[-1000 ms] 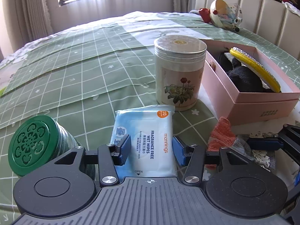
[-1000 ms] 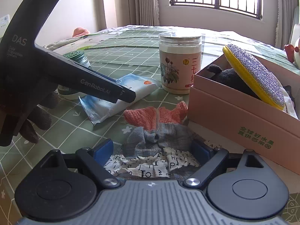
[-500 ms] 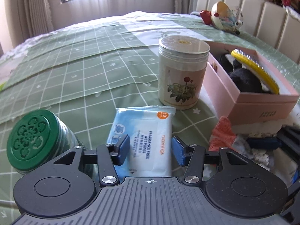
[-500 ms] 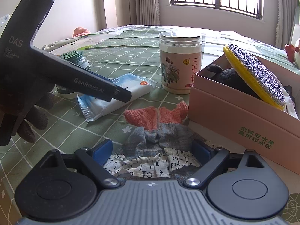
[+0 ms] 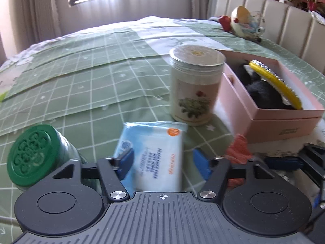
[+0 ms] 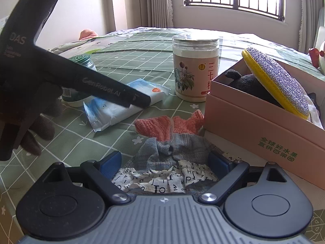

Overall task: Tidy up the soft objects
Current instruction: 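Close the left tool on the blue wet-wipes pack and lift it, then grasp the grey knit hat by its pompoms with the right tool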

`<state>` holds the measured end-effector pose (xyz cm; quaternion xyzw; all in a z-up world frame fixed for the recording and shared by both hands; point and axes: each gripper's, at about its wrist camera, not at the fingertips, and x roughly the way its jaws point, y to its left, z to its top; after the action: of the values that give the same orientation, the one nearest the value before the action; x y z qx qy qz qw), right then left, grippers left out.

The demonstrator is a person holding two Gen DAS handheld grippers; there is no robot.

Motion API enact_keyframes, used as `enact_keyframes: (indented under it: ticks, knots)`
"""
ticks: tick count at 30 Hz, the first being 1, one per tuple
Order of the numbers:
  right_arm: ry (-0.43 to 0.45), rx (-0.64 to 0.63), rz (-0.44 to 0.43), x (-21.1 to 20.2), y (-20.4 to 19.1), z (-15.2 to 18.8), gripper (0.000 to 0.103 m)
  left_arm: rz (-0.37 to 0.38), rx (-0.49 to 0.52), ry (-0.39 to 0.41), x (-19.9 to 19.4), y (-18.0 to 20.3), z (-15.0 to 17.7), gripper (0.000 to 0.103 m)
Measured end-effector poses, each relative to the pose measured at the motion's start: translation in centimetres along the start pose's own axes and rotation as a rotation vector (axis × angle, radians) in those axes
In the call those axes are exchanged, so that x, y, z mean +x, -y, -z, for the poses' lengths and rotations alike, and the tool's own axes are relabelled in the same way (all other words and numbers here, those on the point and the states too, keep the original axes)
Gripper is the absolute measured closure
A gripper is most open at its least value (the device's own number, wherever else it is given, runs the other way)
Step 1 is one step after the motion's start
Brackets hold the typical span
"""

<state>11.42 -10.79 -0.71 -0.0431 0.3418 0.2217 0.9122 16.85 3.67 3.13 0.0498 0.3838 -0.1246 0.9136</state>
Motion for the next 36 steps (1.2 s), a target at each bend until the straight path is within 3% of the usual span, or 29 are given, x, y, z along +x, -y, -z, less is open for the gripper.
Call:
enact_keyframes:
  ticks: [3, 11, 14, 18, 20, 22, 28, 33, 36]
  knots:
    - [0.000, 0.000, 0.000, 0.0, 0.0, 0.0, 0.010, -0.003, 0.010, -0.011, 0.4, -0.5, -0.2, 0.048]
    - [-0.001, -0.002, -0.002, 0.1, 0.0, 0.0, 0.009, 0.022, 0.035, -0.021, 0.2, -0.9, -0.3, 0.048]
    - [-0.001, -0.001, 0.000, 0.1, 0.0, 0.0, 0.009, 0.045, 0.043, 0.009, -0.6, -1.2, -0.2, 0.049]
    - [-0.002, 0.052, 0.011, -1.5, 0.5, 0.0, 0.009, 0.096, 0.014, 0.033, -1.4, -2.6, 0.2, 0.063]
    - [0.013, 0.081, -0.017, -2.8, 1.2, -0.3, 0.009, 0.095, 0.013, 0.021, -0.8, -3.1, 0.3, 0.074]
    - [0.025, 0.081, 0.013, -3.6, 1.6, -0.7, 0.009, 0.077, -0.010, 0.021, -0.3, -3.3, 0.0, 0.082]
    - [0.009, 0.091, 0.090, -4.4, 3.4, -0.6, 0.009, 0.049, -0.131, 0.055, 0.3, -4.6, -1.2, 0.082]
    - [0.006, 0.131, 0.066, -5.4, 4.0, 0.3, 0.009, 0.019, -0.144, 0.030, 0.4, -5.9, -1.5, 0.083]
    - [0.001, 0.133, 0.061, -5.2, 3.9, 0.6, 0.009, 0.059, -0.206, -0.009, 1.0, -6.9, -1.1, 0.084]
